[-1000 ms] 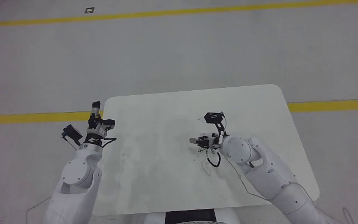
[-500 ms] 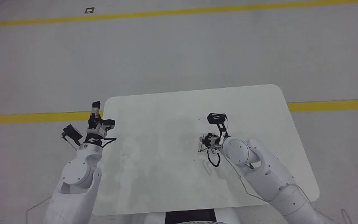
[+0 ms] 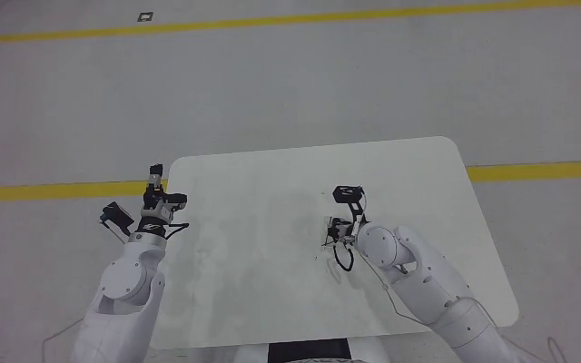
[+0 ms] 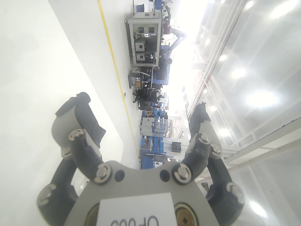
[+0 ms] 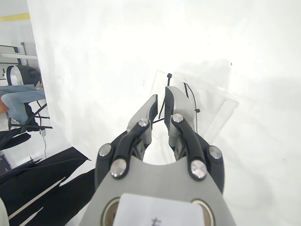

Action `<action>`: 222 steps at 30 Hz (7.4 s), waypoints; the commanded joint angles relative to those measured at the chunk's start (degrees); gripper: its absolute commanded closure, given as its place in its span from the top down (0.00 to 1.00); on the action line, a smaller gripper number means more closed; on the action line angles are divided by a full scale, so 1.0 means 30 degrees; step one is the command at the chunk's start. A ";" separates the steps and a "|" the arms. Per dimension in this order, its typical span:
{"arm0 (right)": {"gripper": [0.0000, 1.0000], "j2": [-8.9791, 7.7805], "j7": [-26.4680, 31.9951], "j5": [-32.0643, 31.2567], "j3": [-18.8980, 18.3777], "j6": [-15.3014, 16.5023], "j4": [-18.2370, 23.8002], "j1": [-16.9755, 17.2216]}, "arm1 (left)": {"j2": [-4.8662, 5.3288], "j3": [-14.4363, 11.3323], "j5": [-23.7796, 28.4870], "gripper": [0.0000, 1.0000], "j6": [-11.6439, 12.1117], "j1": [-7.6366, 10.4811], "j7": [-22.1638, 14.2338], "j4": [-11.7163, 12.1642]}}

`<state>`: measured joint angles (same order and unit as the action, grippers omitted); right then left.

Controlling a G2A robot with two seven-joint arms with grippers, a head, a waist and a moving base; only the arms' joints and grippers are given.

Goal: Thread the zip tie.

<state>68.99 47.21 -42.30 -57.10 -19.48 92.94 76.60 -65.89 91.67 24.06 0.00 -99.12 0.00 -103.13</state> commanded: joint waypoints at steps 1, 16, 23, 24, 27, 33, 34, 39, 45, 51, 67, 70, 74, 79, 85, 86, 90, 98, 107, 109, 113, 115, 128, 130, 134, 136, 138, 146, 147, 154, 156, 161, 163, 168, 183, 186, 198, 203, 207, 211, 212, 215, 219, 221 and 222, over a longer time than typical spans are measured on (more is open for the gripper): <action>0.14 0.0091 0.0002 -0.0107 -0.0031 0.0000 -0.0187 -0.0019 | 0.0000 0.0000 0.0000 1.00 0.0000 0.0000 0.0000 0.0000; 0.16 0.0718 0.0101 -0.0593 -0.0146 0.0000 -0.1005 -0.0201 | 0.0000 0.0000 0.0000 1.00 0.0000 0.0000 0.0000 0.0000; 0.15 0.1005 0.0116 -0.0595 0.0015 0.0000 -0.1488 -0.0436 | 0.0000 0.0000 0.0000 1.00 0.0000 0.0000 0.0000 0.0000; 0.15 0.1052 0.0126 -0.0585 0.0059 0.0000 -0.1574 -0.0490 | 0.0000 0.0000 0.0000 1.00 0.0000 0.0000 0.0000 0.0000; 0.11 0.1150 0.0143 -0.0611 0.0148 0.0000 -0.1824 -0.0619 | 0.0000 0.0000 0.0000 1.00 0.0000 0.0000 0.0000 0.0000; 0.00 0.1272 0.0162 -0.0759 -0.0107 0.0000 -0.1907 -0.0631 | 0.0000 0.0000 0.0000 1.00 0.0000 0.0000 0.0000 0.0000; 0.00 0.1267 0.0200 -0.0780 -0.0241 0.0000 -0.1737 -0.0559 | 0.0000 0.0000 0.0000 1.00 0.0000 0.0000 0.0000 0.0000; 0.00 0.1070 0.0903 -0.1448 -0.1482 0.0000 0.0047 0.0314 | 0.0000 0.0000 0.0000 1.00 0.0000 0.0000 0.0000 0.0000; 0.00 0.0834 0.1288 -0.0018 -0.3456 0.0385 0.3075 0.1830 | 0.0000 0.0000 0.0000 1.00 0.0000 0.0000 0.0000 0.0000; 0.00 0.0853 0.0197 0.5858 -0.5047 0.3815 0.3435 0.2667 | 0.0000 0.0000 0.0000 1.00 0.0000 0.0000 0.0000 0.0000; 0.00 0.0927 -0.0991 0.8430 -0.5124 0.6797 0.1918 0.2201 | -0.0027 -0.0156 0.0481 1.00 -0.0449 -0.0012 -0.0236 0.0072; 0.00 0.1002 -0.0986 1.0551 -0.4950 0.9790 0.0488 0.1412 | -0.0036 -0.0322 0.2723 1.00 -0.3265 -0.0145 -0.1894 -0.0206; 0.00 0.1073 -0.0720 1.1865 -0.4620 1.1740 -0.0554 0.0829 | 0.0063 -0.0161 0.3349 1.00 -0.4719 -0.0285 -0.3556 -0.0420; 0.00 0.1073 -0.0720 1.1865 -0.4620 1.1740 -0.0554 0.0829 | 0.0063 -0.0161 0.3349 1.00 -0.4719 -0.0285 -0.3556 -0.0420; 0.00 0.1073 -0.0720 1.1865 -0.4620 1.1740 -0.0554 0.0829 | 0.0063 -0.0161 0.3349 1.00 -0.4719 -0.0285 -0.3556 -0.0420; 0.00 0.1073 -0.0720 1.1865 -0.4620 1.1740 -0.0554 0.0829 | 0.0063 -0.0161 0.3349 1.00 -0.4719 -0.0285 -0.3556 -0.0420; 0.00 0.1073 -0.0720 1.1865 -0.4620 1.1740 -0.0554 0.0829 | 0.0063 -0.0161 0.3349 1.00 -0.4719 -0.0285 -0.3556 -0.0420; 0.00 0.1249 -0.2356 1.3535 -0.4085 1.2987 -0.0277 0.0080 | 0.0063 -0.0161 0.3349 1.00 -0.4719 -0.0285 -0.3556 -0.0420; 0.00 0.1391 -0.1701 1.4989 -0.3384 1.2987 -0.0152 -0.0799 | 0.0063 -0.0161 0.3349 1.00 -0.4719 -0.0285 -0.3556 -0.0420; 0.00 0.1391 -0.1701 1.4989 -0.3384 1.2987 -0.0152 -0.0799 | 0.0063 -0.0161 0.3349 1.00 -0.4719 -0.0285 -0.3556 -0.0420; 0.00 0.1391 -0.2023 1.4898 -0.3331 1.2987 -0.0327 -0.0683 | -0.0033 -0.0281 0.6644 1.00 -0.6494 0.0244 -0.4554 0.0498; 0.00 0.1410 -0.2294 1.4928 -0.3228 1.2987 -0.0295 -0.0734 | 0.0053 -0.0615 0.9078 1.00 -0.6494 0.0467 -0.6010 0.1702; 0.00 0.1580 -0.2642 1.5500 -0.2503 1.2987 -0.0841 -0.1124 | 0.1837 -0.3687 1.5223 1.00 -0.6494 0.1452 -0.8691 0.4464; 0.00 0.1592 -0.2868 1.5453 -0.2389 1.2987 -0.0835 -0.0996 | 0.1789 -0.3951 1.5780 1.00 -0.6494 0.1512 -0.8663 0.4576; 0.00 0.1665 -0.3139 1.5668 -0.2017 1.2987 -0.0943 -0.1077 | 0.1973 -0.5004 1.8574 1.00 -0.6494 0.1944 -0.9792 0.4820; 0.00 0.1711 -0.3223 1.5764 -0.1864 1.2987 -0.0983 -0.1177 | 0.2232 -0.5611 1.9794 1.00 -0.6494 0.2214 -1.0082 0.4789; 0.00 0.1780 -0.3316 1.5932 -0.1689 1.2987 -0.0921 -0.1310 | 0.2647 -0.6230 2.0974 1.00 -0.6494 0.2617 -1.0201 0.4685; 0.00 0.1850 -0.3328 1.6080 -0.1541 1.2987 -0.0970 -0.1430 | 0.3288 -0.6902 2.1935 1.00 -0.6494 0.3268 -1.0350 0.4602; 0.00 0.1850 -0.3328 1.6080 -0.1541 1.2987 -0.0970 -0.1430 | 0.3288 -0.6902 2.1935 1.00 -0.6494 0.3268 -1.0350 0.4602; 0.00 0.1906 -0.4055 1.5784 -0.1342 1.2987 -0.0969 -0.1422 | 0.2802 -0.7108 2.1963 1.00 -0.6494 0.3122 -1.2314 0.5003; 0.00 0.1930 -0.4141 1.5740 -0.1326 1.2987 -0.0899 -0.1510 | 0.2714 -0.7232 2.1963 1.00 -0.6494 0.3131 -1.2979 0.5081; 0.00 0.2021 -0.4404 1.5598 -0.1273 1.2987 -0.0719 -0.1675 | 0.2622 -0.7318 2.1963 1.00 -0.6494 0.3216 -1.4817 0.5583; 0.00 0.2046 -0.4376 1.5499 -0.1250 1.2987 -0.0780 -0.1748 | 0.2622 -0.7344 2.1963 1.00 -0.6494 0.3271 -1.5283 0.5683; 0.00 0.2109 -0.4312 1.5645 -0.1196 1.2987 -0.0856 -0.1810 | 0.2603 -0.7696 2.1963 1.00 -0.6494 0.3220 -1.6585 0.5912; 0.00 0.2002 -0.4656 1.4032 -0.1292 1.1164 0.0000 -0.1885 | 0.2758 -0.7600 1.5496 1.00 -0.2395 0.3089 -1.5329 0.4147; 0.00 0.1970 -0.4707 1.3581 -0.1292 1.0308 0.0244 -0.1915 | 0.2831 -0.7582 1.2847 1.00 -0.0742 0.2728 -1.4751 0.3407; 0.00 0.1930 -0.5150 1.2915 -0.1295 0.8907 0.0526 -0.1814 | 0.2833 -0.7417 1.0404 1.00 0.1960 0.1979 -1.3687 0.2487; 0.00 0.1909 -0.5471 1.2525 -0.1261 0.8597 0.0667 -0.1630 | 0.2881 -0.7153 0.7839 1.00 0.3166 0.2186 -1.2635 0.2449; 0.00 0.1868 -0.5521 1.2027 -0.1302 0.8007 0.0820 -0.1631 | 0.3035 -0.6680 0.3399 1.00 0.5197 0.2012 -1.1897 0.2014; 0.00 0.1861 -0.5568 1.1782 -0.1309 0.7038 0.0834 -0.1751 | 0.3188 -0.6328 -0.3534 1.00 0.6494 0.1585 -0.9789 0.0766; 0.00 0.1866 -0.5571 1.1760 -0.1297 0.6679 0.0841 -0.1796 | 0.3203 -0.6248 -0.5195 1.00 0.6494 0.1422 -0.9028 0.0424; 0.00 0.1881 -0.5602 1.1835 -0.1314 0.5929 0.0847 -0.1906 | 0.3220 -0.6253 -0.8461 1.00 0.6494 0.1086 -0.7555 -0.0298; 0.00 0.1881 -0.5602 1.1835 -0.1314 0.5929 0.0847 -0.1906 | 0.3220 -0.6253 -0.8461 1.00 0.6494 0.1086 -0.7555 -0.0298; 0.00 0.1881 -0.5602 1.1835 -0.1314 0.5929 0.0847 -0.1906 | 0.3220 -0.6253 -0.8461 1.00 0.6494 0.1086 -0.7555 -0.0298; 0.00 0.1885 -0.5623 1.1889 -0.1300 0.5919 0.0834 -0.1871 | 0.3220 -0.6253 -0.8461 1.00 0.6494 0.1086 -0.7555 -0.0298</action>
<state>74.64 30.40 -6.79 -61.04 -1.69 95.48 70.89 -56.23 72.92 -1.70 19.48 -95.86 -22.72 -104.02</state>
